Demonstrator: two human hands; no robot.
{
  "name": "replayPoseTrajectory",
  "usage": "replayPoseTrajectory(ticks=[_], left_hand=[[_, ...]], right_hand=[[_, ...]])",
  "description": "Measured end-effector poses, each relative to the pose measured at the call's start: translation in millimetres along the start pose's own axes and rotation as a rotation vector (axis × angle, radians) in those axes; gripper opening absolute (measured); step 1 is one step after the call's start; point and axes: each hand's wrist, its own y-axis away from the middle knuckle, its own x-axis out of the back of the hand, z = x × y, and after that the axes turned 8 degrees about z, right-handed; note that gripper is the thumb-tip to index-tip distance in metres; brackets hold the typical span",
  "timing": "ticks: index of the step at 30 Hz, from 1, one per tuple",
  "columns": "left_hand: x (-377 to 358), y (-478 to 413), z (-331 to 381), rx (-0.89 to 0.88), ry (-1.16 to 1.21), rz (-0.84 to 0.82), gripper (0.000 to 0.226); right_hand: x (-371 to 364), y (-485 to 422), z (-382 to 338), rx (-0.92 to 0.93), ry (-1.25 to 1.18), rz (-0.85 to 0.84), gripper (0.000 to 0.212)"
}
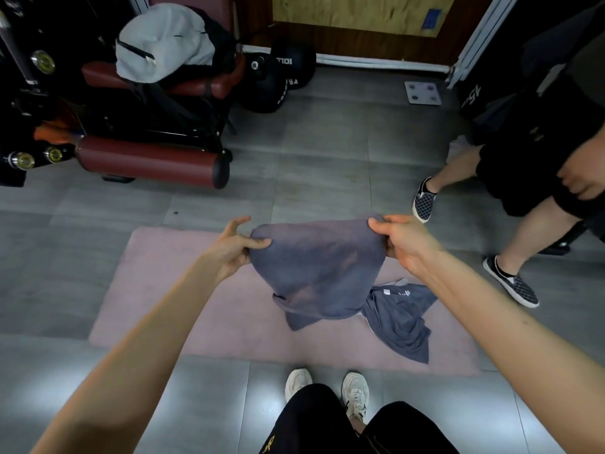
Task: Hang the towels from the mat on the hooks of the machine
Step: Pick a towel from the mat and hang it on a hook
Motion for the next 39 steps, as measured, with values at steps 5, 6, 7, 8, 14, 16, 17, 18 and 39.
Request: replayPoseTrajectory(ticks=[5,6,7,8,14,16,17,18,39], left_hand=[[-8,-3,5,-0.404,-0.621,0.086,0.052],[-13,-3,9,-0.496,-0.657,0.115,0.048],[-18,-3,15,-0.544,-0.628,0.146,0.043],[-22,-4,20,-0.571,-0.585,0.164,0.038],[-53,-6,43,-0.59,-0.507,0.051,0.023],[-67,-4,51,-0.563,-0.482,0.017,0.024],[-73,-4,55,-0.545,-0.44,0.004,0.027],[-79,-4,58,-0.517,-0.375,-0.012,0.029],[-319,0,43,-0.478,-0.446,-0.123,0.03]], right_hand=[[2,-4,6,0.092,0.027,0.097,0.004],[3,-5,7,0.133,0.021,0.13,0.005],[4,-7,8,0.167,0.008,0.162,0.006],[7,-8,8,0.197,-0.002,0.188,0.004],[22,-12,1,0.412,0.137,0.34,0.033],[33,-14,-4,0.341,0.061,0.35,0.037],[40,-14,-7,0.283,-0.003,0.33,0.035],[49,-14,-8,0.235,-0.067,0.296,0.031],[283,-76,-74,0.322,0.306,0.436,0.036]])
